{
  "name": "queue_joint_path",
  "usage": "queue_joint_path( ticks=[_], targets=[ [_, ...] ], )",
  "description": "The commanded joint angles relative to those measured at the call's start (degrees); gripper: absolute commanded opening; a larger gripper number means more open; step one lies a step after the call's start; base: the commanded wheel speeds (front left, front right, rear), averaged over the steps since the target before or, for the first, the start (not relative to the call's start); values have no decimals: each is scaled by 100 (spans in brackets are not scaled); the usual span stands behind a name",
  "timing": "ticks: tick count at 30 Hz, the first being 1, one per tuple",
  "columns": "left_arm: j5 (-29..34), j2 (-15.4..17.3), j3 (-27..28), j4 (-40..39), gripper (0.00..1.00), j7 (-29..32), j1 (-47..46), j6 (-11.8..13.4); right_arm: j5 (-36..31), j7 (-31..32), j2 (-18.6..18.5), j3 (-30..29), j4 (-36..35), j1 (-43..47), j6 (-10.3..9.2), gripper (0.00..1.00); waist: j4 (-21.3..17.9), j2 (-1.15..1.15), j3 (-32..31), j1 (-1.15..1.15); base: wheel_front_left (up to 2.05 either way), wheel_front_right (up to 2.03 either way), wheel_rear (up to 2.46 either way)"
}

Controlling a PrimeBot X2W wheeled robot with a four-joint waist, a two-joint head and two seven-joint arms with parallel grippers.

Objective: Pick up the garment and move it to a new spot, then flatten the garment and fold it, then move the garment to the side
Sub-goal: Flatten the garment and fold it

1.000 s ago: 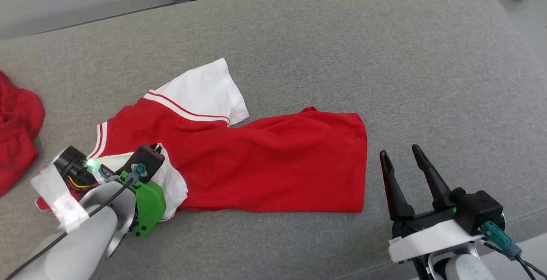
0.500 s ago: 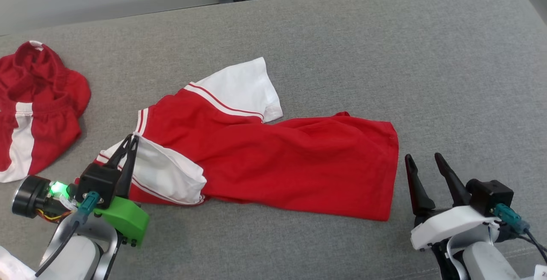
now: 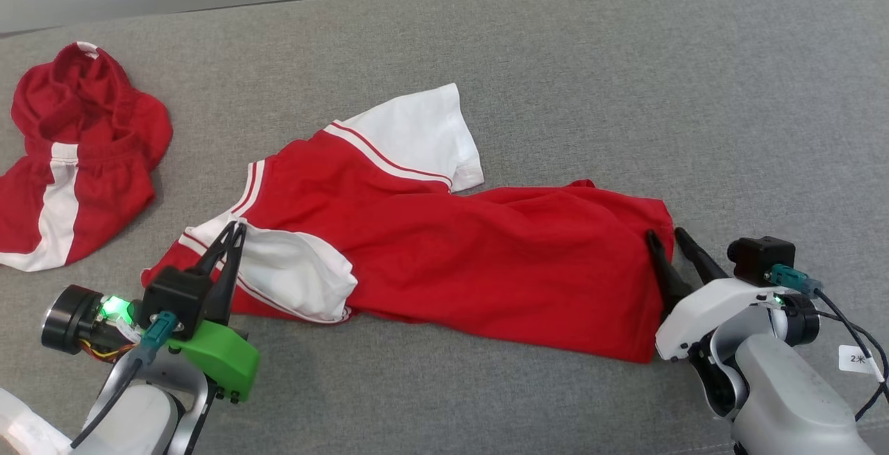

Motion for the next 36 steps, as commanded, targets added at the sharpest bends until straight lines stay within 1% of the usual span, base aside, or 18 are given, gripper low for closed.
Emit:
queue_joint_path(
  ticks=[1,2,5,7,13,17,19,21,24,27,29,31,33,34,35,36],
  targets=[
    [-60,-4,-5,15,0,0,-102,-27,125,-10,-27,96,135,-112,0,15,30,0,19,0,0,0,0],
    [-59,-2,-12,27,0,-3,-110,-39,189,-14,-25,166,224,-152,0,0,43,0,22,0,0,0,0],
    [-74,30,12,86,0,-49,-120,-36,370,-37,-73,294,380,-225,0,0,74,0,12,0,0,0,0],
    [-79,54,43,85,0,-93,-100,2,451,-47,-169,259,330,-268,-2,0,78,0,-15,0,0,0,0],
    [-125,105,148,-169,0,-328,88,116,366,-56,-575,-495,-504,-41,-2,0,52,0,-223,0,0,0,0],
    [-213,167,255,-634,0,-436,210,163,229,-57,-900,-940,-1038,137,-2,0,37,0,-431,0,0,0,0],
    [-347,163,338,-1019,0,-447,261,166,175,-57,-1071,-1090,-1266,209,-2,0,28,0,-519,0,0,0,0],
    [-418,257,435,-1443,0,-409,287,213,130,-53,-1249,-1272,-1490,257,-2,0,31,0,-575,0,0,0,0],
    [-458,370,510,-2093,0,-271,258,222,-232,157,-1538,-1473,-1824,243,-2,0,89,0,-619,0,0,0,0],
    [-425,462,526,-2573,0,-82,102,218,-614,456,-1643,-1735,-2013,20,-2,0,226,0,-569,0,0,0,0],
    [-470,448,470,-2765,0,54,-4,148,-860,670,-1596,-1850,-1971,-274,-2,0,348,0,-477,0,0,0,0],
    [-485,401,374,-2823,0,142,-140,55,-1056,856,-1478,-1779,-1762,-643,-2,0,499,0,-352,0,0,0,0],
    [-402,358,251,-2718,0,199,-279,-54,-1147,954,-1315,-1660,-1401,-1065,-2,0,643,0,-228,0,0,0,0],
    [-419,273,189,-2638,0,192,-354,-106,-1255,936,-1256,-1591,-1178,-1309,-2,0,710,0,-161,0,0,0,0],
    [-444,226,147,-2556,0,165,-405,-151,-1342,864,-1215,-1570,-964,-1516,-2,27,755,0,-110,0,0,0,0],
    [-414,200,99,-2425,0,140,-467,-196,-1478,743,-1135,-1516,-711,-1735,-2,100,789,0,-67,0,0,0,0]
  ],
)
